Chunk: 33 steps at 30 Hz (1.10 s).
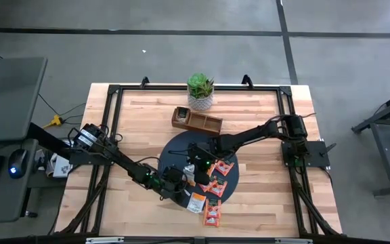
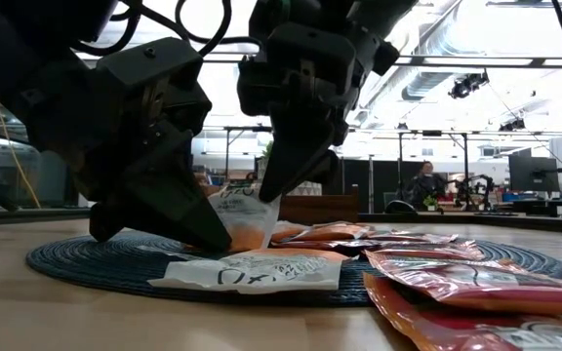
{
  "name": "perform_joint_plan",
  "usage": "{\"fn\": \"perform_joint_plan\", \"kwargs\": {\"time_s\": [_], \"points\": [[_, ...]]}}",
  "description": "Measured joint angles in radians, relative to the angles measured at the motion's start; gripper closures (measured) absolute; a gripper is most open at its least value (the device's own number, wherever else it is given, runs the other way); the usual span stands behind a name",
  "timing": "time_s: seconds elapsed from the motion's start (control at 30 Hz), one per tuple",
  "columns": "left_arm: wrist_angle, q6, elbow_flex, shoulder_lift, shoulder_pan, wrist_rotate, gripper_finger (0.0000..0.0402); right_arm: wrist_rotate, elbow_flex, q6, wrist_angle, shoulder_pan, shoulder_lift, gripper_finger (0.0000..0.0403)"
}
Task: Pick & Place Tea
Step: Put the white tea bag into the middle section of the wooden organizer
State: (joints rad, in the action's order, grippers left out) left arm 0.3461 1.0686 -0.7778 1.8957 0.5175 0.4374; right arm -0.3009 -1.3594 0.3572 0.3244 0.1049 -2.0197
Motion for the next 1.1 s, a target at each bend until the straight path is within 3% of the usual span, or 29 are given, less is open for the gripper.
{"fn": "perform_joint_plan", "kwargs": {"time_s": [0.47, 0.7, 0.97, 1.1], "points": [[0.021, -0.085, 0.004, -0.118, -0.001, -0.106, 0.04, 0.025, 0.0, -0.01, 0.0, 0.003, 0.0, 0.0402], [-0.118, -0.095, 0.002, -0.224, -0.014, -0.11, 0.0401, 0.055, 0.001, -0.022, 0.007, 0.003, 0.005, 0.0403], [-0.459, -0.087, 0.005, -0.398, -0.013, 0.096, 0.0401, 0.161, 0.001, -0.048, 0.088, -0.003, 0.082, 0.0403], [-0.504, -0.098, 0.037, -0.467, -0.014, 0.14, 0.0401, 0.226, 0.001, -0.06, 0.122, -0.017, 0.139, 0.0403]]}}
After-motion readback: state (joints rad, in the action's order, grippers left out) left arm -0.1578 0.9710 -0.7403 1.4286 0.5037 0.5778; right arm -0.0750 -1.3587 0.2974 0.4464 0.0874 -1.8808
